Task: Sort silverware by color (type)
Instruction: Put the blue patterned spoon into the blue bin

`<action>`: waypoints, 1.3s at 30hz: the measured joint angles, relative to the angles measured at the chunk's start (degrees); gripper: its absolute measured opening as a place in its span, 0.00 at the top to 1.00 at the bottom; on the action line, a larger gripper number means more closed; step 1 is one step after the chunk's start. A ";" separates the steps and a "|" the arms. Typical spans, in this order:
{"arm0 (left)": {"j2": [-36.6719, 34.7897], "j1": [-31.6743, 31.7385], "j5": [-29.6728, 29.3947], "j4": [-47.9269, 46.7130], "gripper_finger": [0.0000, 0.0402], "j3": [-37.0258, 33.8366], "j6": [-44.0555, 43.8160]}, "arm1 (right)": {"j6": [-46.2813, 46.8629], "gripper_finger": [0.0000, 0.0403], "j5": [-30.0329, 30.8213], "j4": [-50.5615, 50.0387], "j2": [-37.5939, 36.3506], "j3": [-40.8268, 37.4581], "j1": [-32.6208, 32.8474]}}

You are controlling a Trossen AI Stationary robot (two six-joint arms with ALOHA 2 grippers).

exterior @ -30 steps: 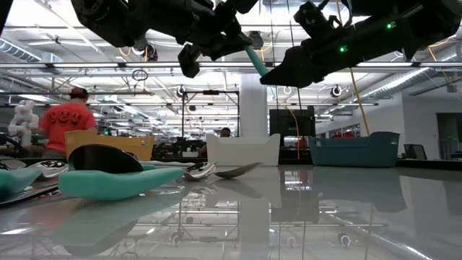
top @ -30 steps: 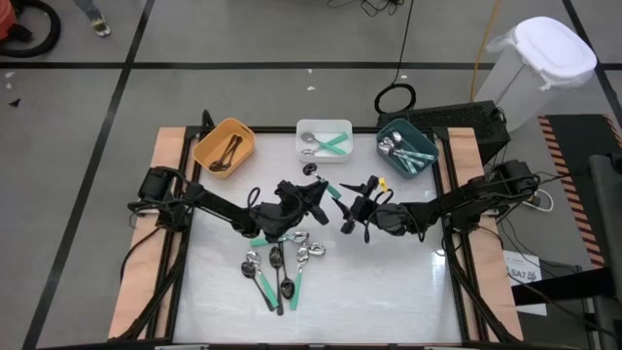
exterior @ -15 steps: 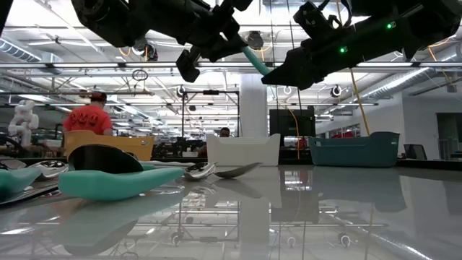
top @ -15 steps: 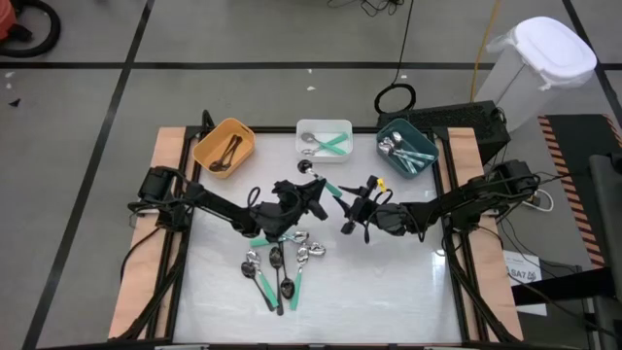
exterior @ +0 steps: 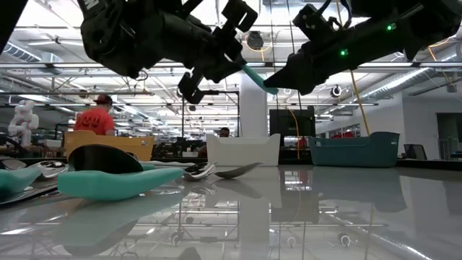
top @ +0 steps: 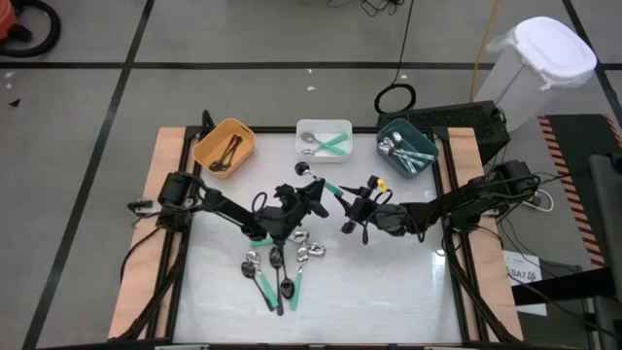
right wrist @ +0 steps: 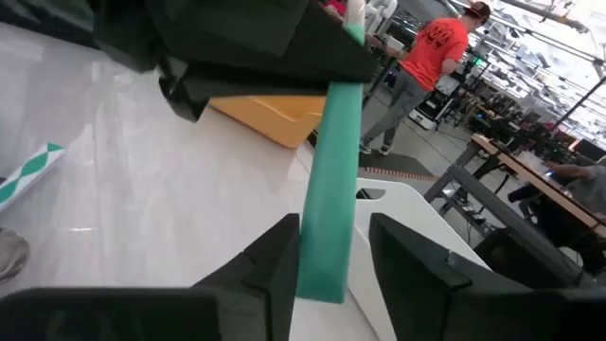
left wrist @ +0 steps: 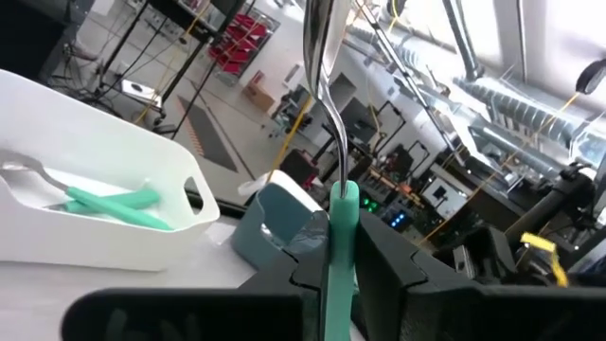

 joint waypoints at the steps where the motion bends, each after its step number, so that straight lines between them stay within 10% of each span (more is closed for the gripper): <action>1: 0.00 -0.04 0.02 0.48 0.90 0.00 0.42 | -0.15 0.68 -0.02 -0.10 0.00 0.00 0.00; 30: -0.11 -0.49 2.52 0.25 0.90 0.04 -1.67 | 1.68 0.81 -0.13 -2.35 0.00 0.00 -0.63; 39: -0.13 -0.18 12.28 0.07 0.57 0.07 4.92 | -0.52 0.81 -1.55 -2.59 -0.87 0.07 0.16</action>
